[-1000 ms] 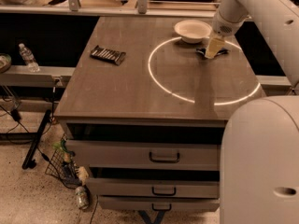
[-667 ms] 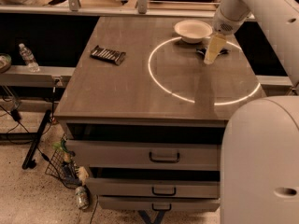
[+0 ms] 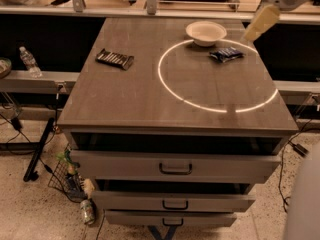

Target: Move rxbar blueberry near paper bowl

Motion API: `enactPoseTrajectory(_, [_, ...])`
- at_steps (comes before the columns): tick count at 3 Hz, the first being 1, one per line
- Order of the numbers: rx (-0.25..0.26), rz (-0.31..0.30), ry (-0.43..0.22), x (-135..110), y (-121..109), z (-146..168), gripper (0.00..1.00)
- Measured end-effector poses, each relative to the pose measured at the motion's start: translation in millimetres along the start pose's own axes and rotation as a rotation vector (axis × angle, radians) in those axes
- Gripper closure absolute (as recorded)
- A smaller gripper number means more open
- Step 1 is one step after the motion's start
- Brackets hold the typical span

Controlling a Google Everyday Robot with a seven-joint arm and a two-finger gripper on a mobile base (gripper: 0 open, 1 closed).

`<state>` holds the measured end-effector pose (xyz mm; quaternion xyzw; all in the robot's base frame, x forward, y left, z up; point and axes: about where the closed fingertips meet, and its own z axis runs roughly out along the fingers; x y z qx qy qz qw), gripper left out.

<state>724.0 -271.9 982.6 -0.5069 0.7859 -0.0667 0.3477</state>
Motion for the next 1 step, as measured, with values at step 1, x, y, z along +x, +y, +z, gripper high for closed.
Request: enactPoseTrajectory(1, [0.033,0.092,-0.272,-5.2,-4.0,-76.7,0.0])
